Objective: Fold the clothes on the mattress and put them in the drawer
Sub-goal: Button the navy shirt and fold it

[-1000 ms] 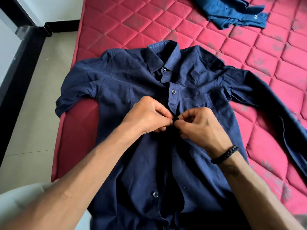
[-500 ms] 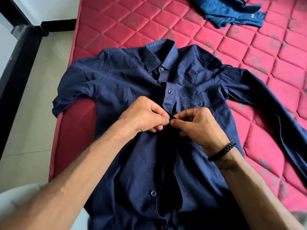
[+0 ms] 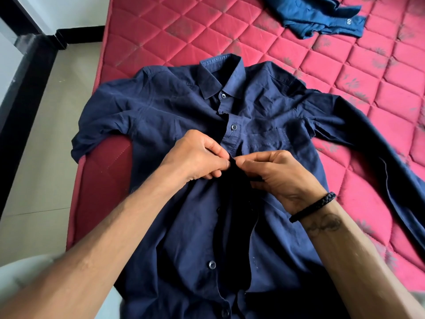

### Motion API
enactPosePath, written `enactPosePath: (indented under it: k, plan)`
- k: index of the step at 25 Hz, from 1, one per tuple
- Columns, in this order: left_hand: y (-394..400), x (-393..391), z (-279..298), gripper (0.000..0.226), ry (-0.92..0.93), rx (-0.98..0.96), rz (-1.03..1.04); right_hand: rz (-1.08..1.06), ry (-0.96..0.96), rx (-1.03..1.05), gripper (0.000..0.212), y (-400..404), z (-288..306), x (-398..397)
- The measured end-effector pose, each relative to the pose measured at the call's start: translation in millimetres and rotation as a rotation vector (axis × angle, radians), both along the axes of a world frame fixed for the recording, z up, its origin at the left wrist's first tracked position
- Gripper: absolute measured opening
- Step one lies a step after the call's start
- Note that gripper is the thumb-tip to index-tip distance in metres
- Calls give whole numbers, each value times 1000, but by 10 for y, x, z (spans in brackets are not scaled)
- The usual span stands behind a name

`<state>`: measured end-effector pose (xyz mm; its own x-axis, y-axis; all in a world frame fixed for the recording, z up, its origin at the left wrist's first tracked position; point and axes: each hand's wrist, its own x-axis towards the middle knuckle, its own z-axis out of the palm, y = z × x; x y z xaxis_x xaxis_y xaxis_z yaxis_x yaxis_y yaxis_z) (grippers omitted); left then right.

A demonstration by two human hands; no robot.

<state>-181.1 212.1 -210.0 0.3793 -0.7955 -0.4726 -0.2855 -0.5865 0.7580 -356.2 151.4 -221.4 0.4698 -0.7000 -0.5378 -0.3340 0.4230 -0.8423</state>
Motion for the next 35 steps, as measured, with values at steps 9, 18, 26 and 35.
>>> enactPosePath:
  k: [9, 18, 26, 35]
  plan:
    - [-2, 12, 11, 10, 80, 11, -14, -13, 9, -82, 5, 30, -28, 18]
    - [-2, 22, 32, 17, 137, 7, -61, -20, 5, -63, 14, 9, -56, 11]
    - [10, 29, 32, 7, 84, -19, 2, -37, 1, -206, 8, 62, -143, 48]
    - [7, 36, 28, 20, 97, 3, 16, -13, 51, -324, 16, 95, -149, 77]
